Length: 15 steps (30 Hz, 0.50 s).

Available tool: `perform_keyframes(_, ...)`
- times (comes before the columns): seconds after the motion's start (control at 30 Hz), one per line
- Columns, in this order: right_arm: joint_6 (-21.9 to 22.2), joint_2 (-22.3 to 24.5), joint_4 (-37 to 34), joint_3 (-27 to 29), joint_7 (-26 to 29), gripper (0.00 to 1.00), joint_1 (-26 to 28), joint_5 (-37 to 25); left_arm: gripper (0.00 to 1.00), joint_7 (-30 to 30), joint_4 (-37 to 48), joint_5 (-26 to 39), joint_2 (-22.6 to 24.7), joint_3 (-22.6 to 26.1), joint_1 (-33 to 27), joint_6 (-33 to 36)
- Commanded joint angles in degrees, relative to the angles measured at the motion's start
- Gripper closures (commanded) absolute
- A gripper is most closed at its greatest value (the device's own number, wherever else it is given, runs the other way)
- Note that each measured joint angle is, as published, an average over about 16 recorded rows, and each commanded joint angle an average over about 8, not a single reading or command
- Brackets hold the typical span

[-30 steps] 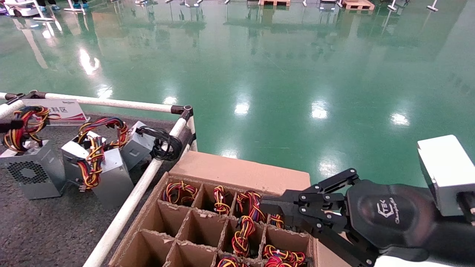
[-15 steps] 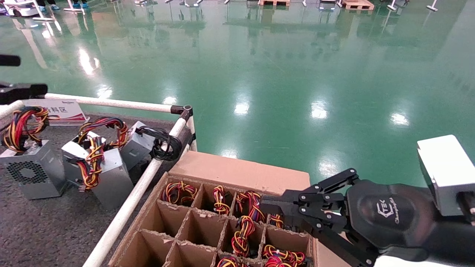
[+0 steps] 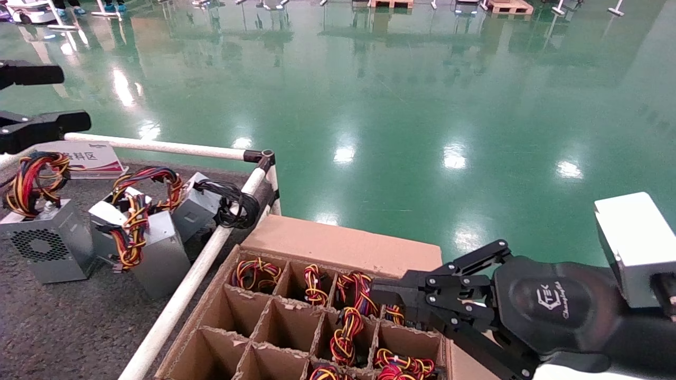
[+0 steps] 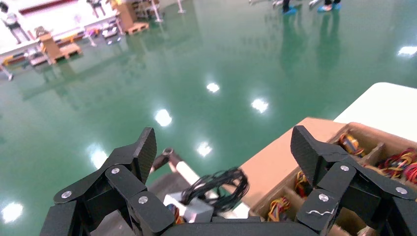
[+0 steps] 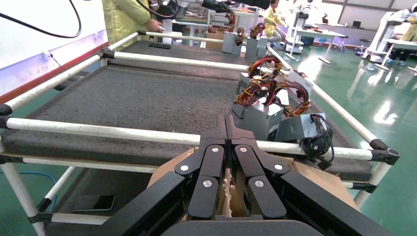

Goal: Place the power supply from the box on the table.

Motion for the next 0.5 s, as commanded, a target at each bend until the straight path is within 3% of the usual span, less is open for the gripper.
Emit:
perform_keyframes(0.03, 0.0, 0.0, 0.0, 0.0, 0.0, 0.0, 0.0, 0.0, 0.0, 0.6, -0.4, -1.8, -0.3, -0.7, 1.4, 0.3)
perform_keyframes(0.5, 0.0, 0.0, 0.0, 0.0, 0.0, 0.0, 0.0, 0.0, 0.0, 0.8, -1.9, -3.2, -0.2, -1.6, 3.3, 0.4)
